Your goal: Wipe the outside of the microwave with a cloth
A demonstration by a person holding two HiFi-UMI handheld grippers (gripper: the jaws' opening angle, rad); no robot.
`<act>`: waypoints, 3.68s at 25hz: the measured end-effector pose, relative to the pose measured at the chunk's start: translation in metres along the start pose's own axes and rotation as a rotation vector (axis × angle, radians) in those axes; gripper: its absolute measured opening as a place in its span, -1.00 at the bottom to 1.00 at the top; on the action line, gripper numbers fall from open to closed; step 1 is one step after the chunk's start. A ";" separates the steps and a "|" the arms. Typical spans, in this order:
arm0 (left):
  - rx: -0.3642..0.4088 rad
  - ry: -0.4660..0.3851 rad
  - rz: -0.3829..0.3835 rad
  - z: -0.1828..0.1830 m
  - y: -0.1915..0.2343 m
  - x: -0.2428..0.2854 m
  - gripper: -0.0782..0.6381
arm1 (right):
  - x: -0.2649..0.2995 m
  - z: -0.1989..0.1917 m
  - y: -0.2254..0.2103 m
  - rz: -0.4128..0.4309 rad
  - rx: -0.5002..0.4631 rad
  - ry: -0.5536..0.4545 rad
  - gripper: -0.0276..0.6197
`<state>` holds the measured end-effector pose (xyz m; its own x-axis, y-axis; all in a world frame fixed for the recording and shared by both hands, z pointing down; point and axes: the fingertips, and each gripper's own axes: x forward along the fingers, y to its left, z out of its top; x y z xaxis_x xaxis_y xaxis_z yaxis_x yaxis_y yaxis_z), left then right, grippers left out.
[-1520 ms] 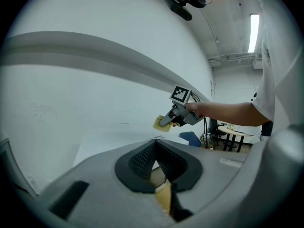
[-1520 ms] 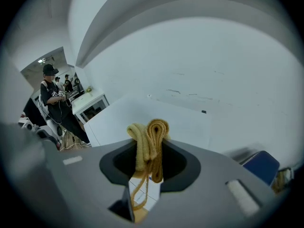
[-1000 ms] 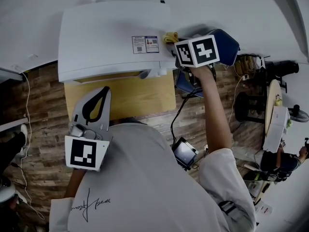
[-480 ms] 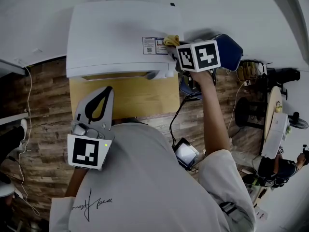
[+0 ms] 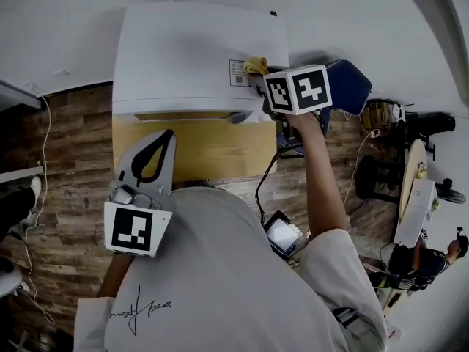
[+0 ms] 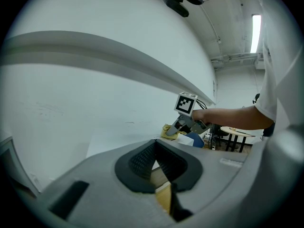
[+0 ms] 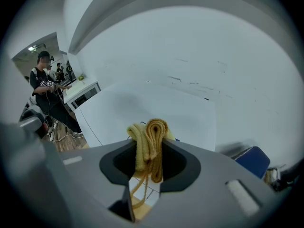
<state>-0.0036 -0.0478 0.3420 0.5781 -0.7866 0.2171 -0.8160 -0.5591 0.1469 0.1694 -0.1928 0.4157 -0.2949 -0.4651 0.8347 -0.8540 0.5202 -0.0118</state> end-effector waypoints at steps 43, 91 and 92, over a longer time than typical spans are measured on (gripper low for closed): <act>-0.044 0.003 0.145 -0.010 0.056 -0.070 -0.80 | 0.057 0.079 0.167 0.207 -0.169 -0.044 -0.55; 0.012 0.050 0.043 -0.010 0.040 -0.011 -0.80 | -0.038 0.037 0.138 0.354 -0.040 -0.490 -0.54; 0.015 0.049 0.042 -0.009 0.040 -0.008 -0.80 | -0.042 0.034 0.133 0.344 -0.032 -0.500 -0.54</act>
<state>-0.0411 -0.0617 0.3546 0.5417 -0.7960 0.2702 -0.8393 -0.5297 0.1223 0.0541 -0.1286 0.3610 -0.7240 -0.5424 0.4262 -0.6628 0.7181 -0.2121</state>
